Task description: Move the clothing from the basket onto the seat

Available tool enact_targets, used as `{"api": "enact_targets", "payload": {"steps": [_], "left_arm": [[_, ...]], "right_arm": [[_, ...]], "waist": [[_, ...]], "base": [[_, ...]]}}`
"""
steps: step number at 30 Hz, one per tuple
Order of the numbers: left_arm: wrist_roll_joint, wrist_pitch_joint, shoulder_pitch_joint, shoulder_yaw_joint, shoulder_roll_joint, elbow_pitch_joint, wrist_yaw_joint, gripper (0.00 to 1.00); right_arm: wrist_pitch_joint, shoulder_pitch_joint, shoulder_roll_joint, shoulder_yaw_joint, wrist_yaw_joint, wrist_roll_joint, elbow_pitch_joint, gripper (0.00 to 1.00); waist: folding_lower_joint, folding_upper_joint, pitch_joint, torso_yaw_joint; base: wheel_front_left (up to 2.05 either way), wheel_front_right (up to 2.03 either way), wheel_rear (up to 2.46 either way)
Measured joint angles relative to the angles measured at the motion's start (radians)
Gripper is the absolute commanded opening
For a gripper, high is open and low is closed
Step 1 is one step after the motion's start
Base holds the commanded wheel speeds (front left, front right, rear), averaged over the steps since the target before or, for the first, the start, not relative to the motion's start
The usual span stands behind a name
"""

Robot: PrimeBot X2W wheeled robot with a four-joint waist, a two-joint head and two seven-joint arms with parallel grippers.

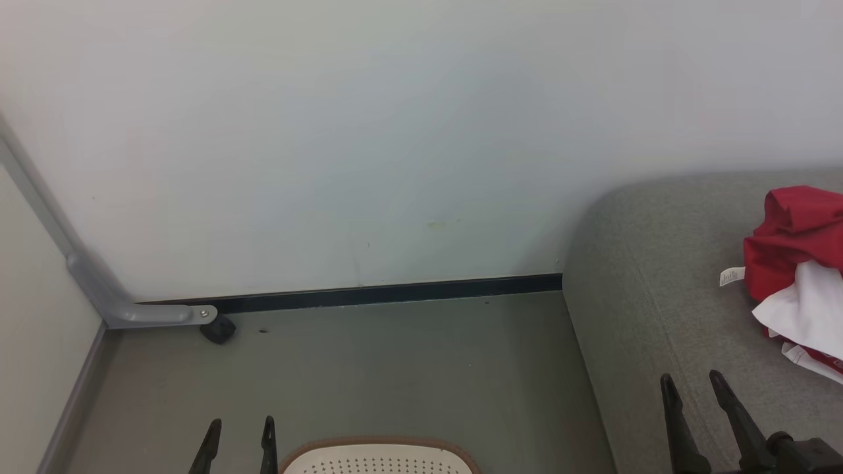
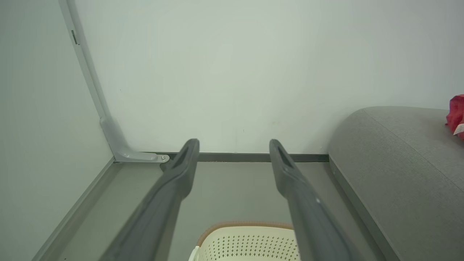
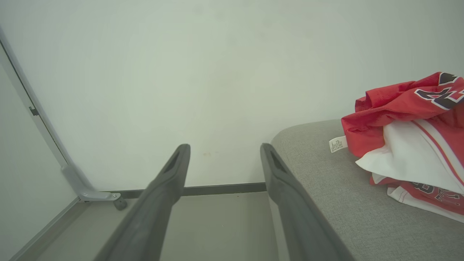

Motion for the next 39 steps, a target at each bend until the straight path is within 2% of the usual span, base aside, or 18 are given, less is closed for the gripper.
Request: {"api": "enact_targets", "payload": {"steps": [20, 37, 38, 39], "left_arm": [[0.005, -0.013, 0.001, 0.008, -0.021, 0.013, 0.000, 1.00], [0.012, -0.017, 0.001, 0.016, -0.031, 0.027, 0.000, 1.00], [0.012, -0.017, 0.001, 0.015, -0.031, 0.029, 0.000, 0.00], [0.011, -0.015, 0.001, 0.014, -0.032, 0.040, 0.000, 0.00]], "right_arm": [[0.053, 0.021, -0.010, 0.000, -0.026, 0.000, -0.085, 1.00], [0.090, 0.038, -0.019, -0.003, -0.035, 0.000, -0.123, 1.00], [0.093, 0.038, -0.018, -0.003, -0.035, 0.000, -0.122, 0.00], [0.093, 0.039, -0.014, -0.001, -0.035, 0.001, -0.113, 0.00]], "waist": [[0.0000, 0.0000, 0.008, 0.012], [0.0000, 0.0000, 0.017, 0.020], [0.0000, 0.0000, 0.017, 0.020], [0.0000, 0.0000, 0.017, 0.020]], "base": [[0.00, 0.00, 0.00], [0.00, 0.00, 0.00], [0.00, 0.00, 0.00], [0.00, 0.00, 0.00]]}}
